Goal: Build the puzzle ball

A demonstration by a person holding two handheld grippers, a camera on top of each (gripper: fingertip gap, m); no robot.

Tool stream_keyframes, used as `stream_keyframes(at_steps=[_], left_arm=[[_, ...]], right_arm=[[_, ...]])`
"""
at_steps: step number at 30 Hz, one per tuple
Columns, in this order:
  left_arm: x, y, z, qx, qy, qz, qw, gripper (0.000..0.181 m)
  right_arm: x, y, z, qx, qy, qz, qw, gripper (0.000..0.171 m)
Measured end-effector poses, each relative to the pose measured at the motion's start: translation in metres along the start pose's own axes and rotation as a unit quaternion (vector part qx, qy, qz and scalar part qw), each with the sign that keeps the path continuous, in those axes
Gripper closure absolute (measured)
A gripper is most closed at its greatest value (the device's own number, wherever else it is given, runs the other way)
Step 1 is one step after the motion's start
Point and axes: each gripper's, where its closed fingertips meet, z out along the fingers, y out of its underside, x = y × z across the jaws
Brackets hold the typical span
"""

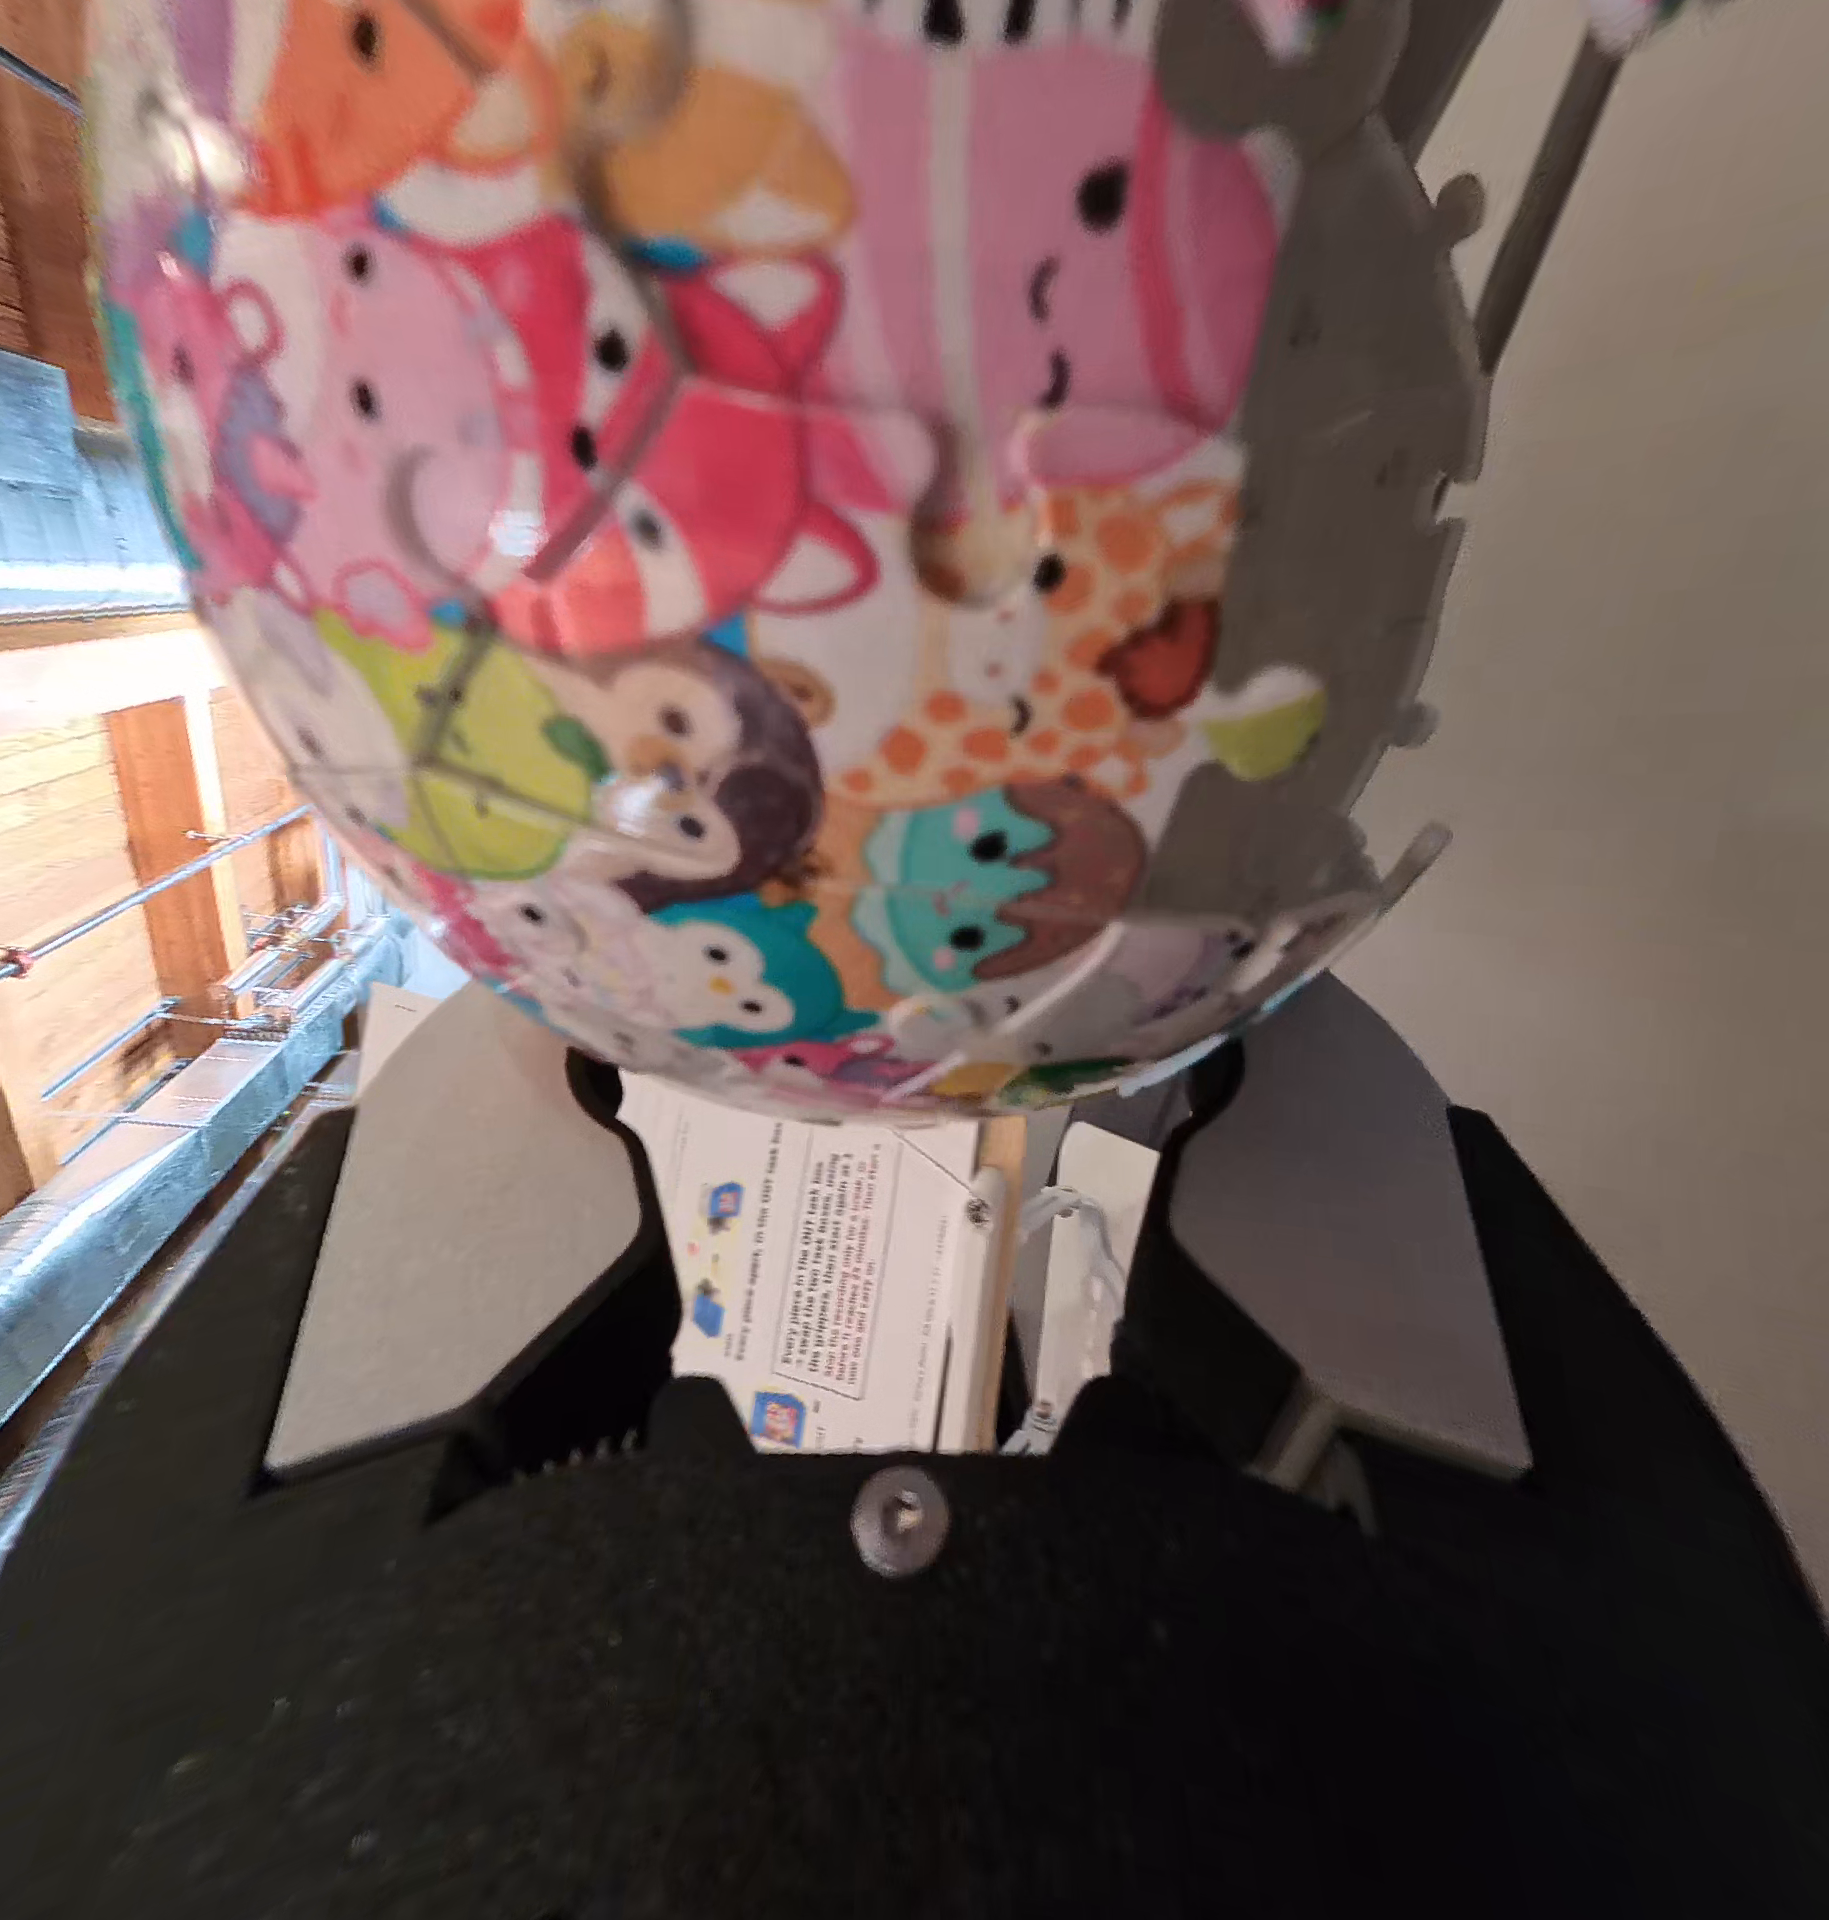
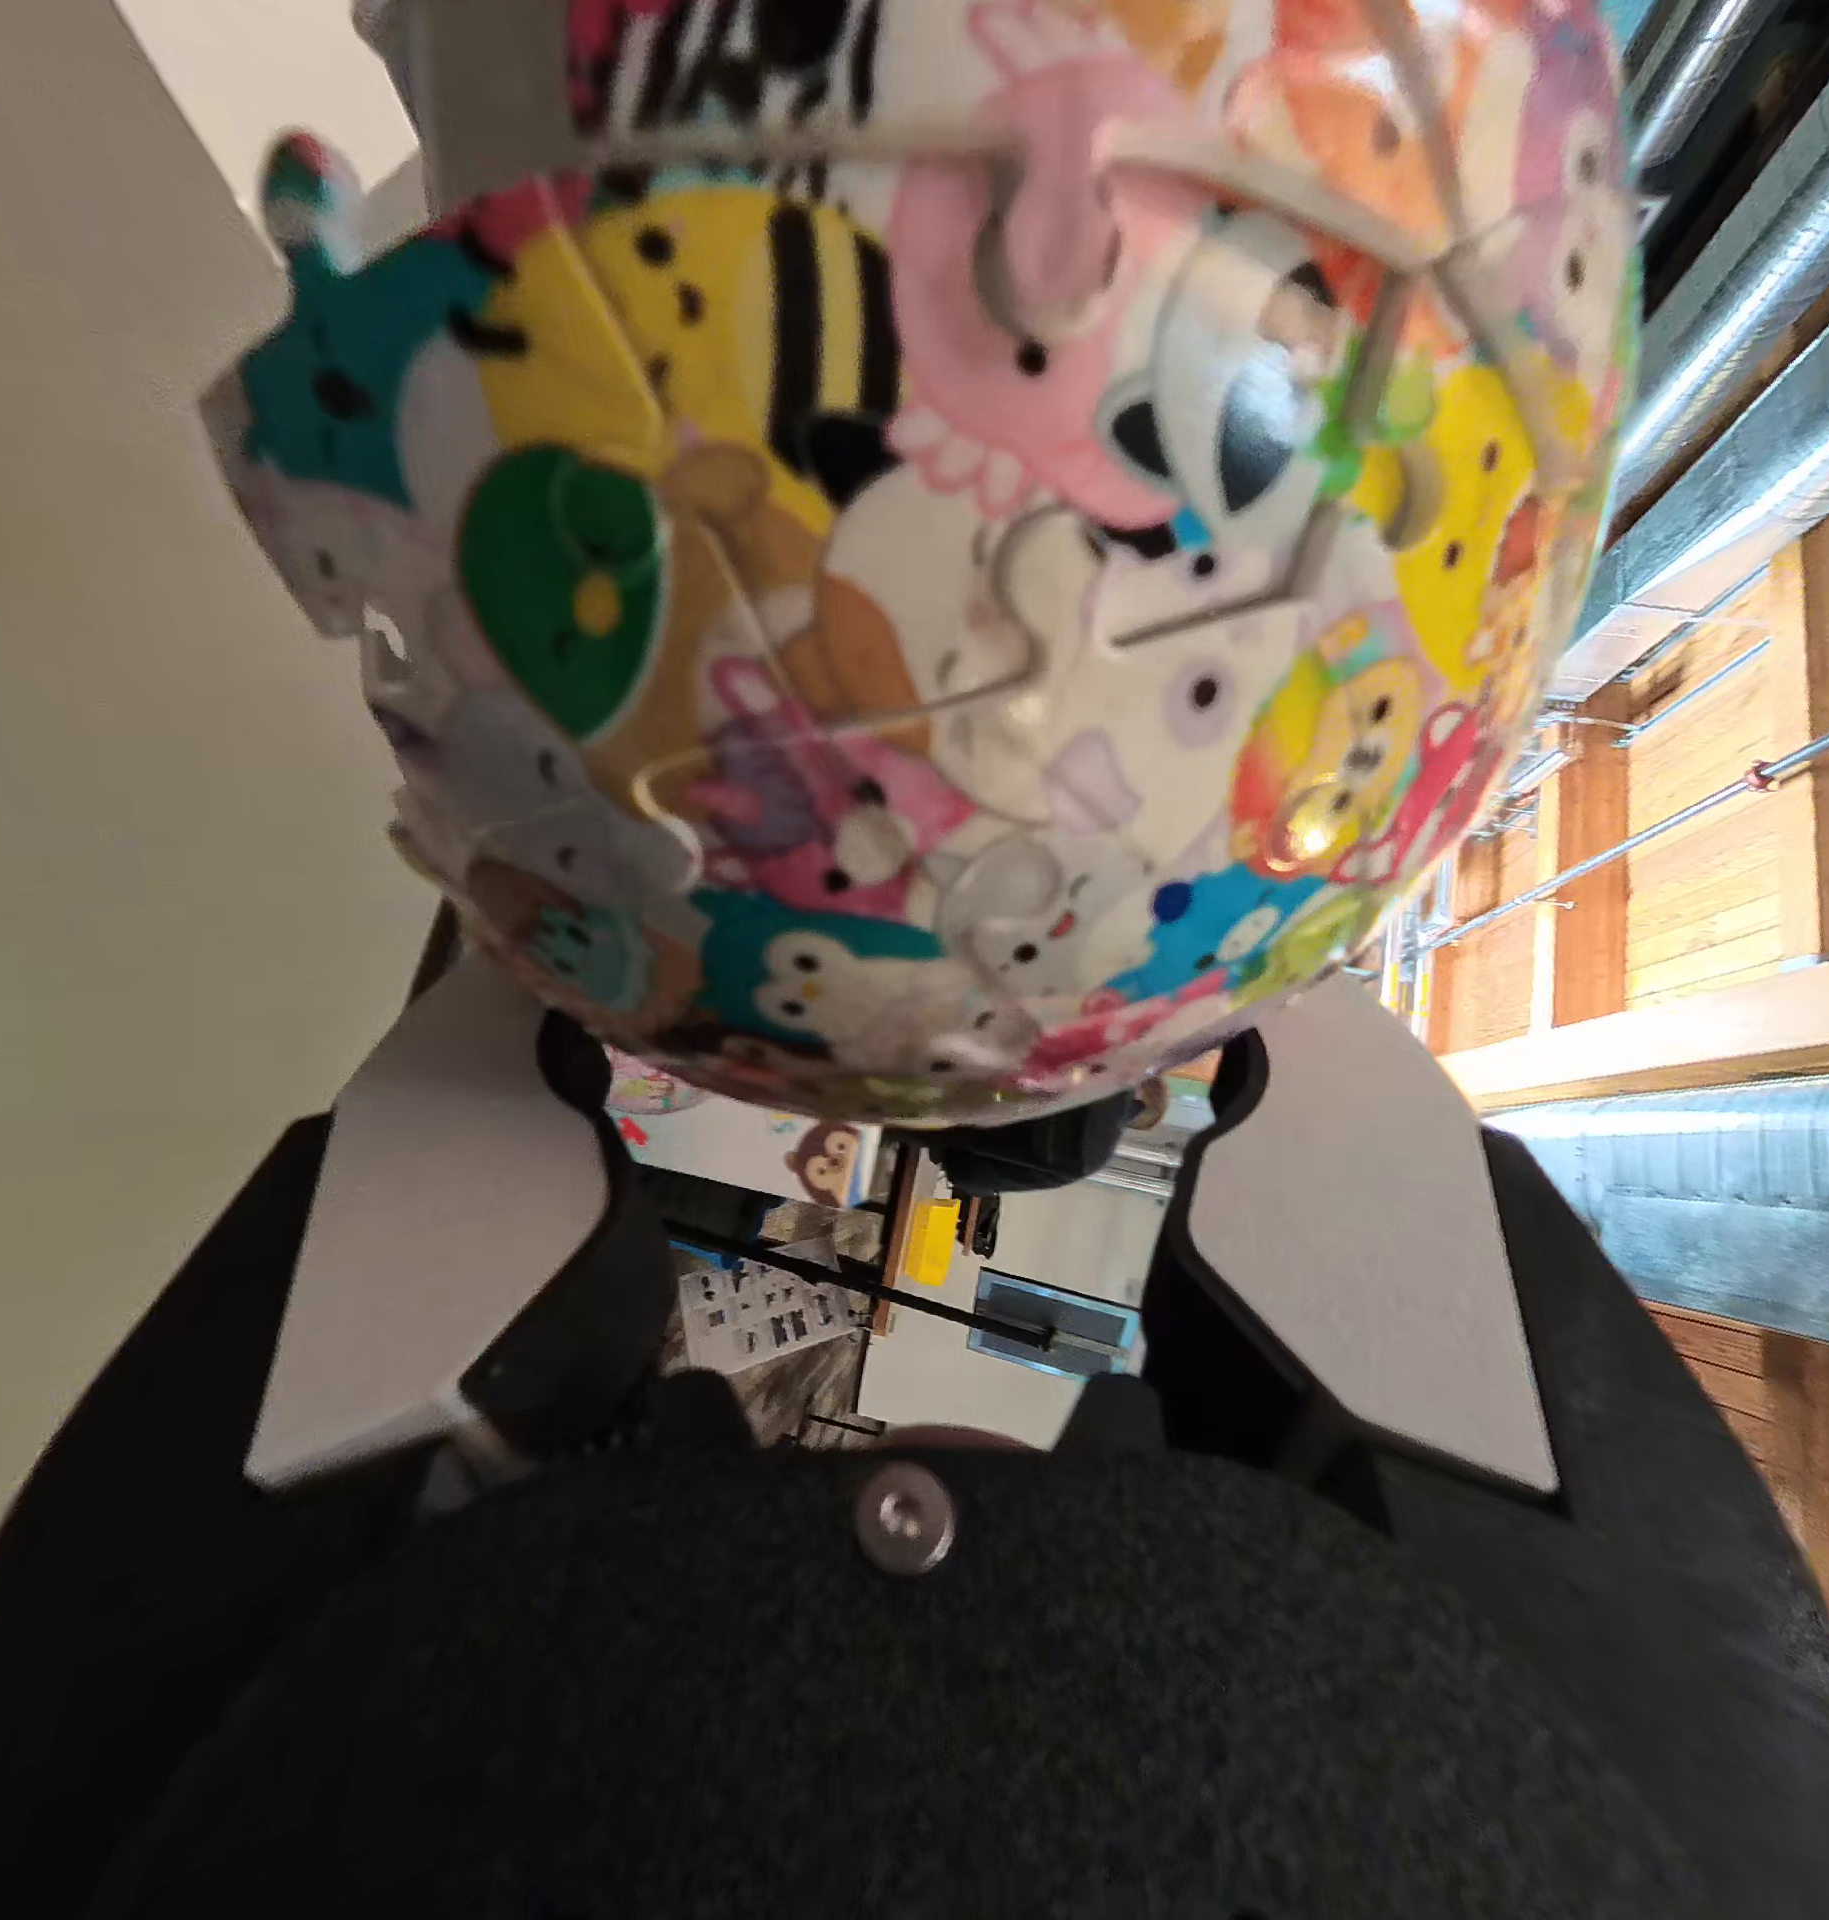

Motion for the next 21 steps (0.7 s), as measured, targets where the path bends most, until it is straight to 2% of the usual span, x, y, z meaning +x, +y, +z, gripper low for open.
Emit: stream_keyframes(at_steps=[12,21], left_arm=[[-0.057,-0.015,-0.008,0.014,-0.045,0.027,0.999,0.074],[-0.037,-0.015,-0.014,0.009,-0.033,0.034,0.999,0.076]], right_arm=[[0.058,0.003,-0.016,-0.017,0.043,-0.022,0.999,0.057],[0.036,-0.002,-0.020,-0.022,0.026,-0.013,0.999,0.057]])
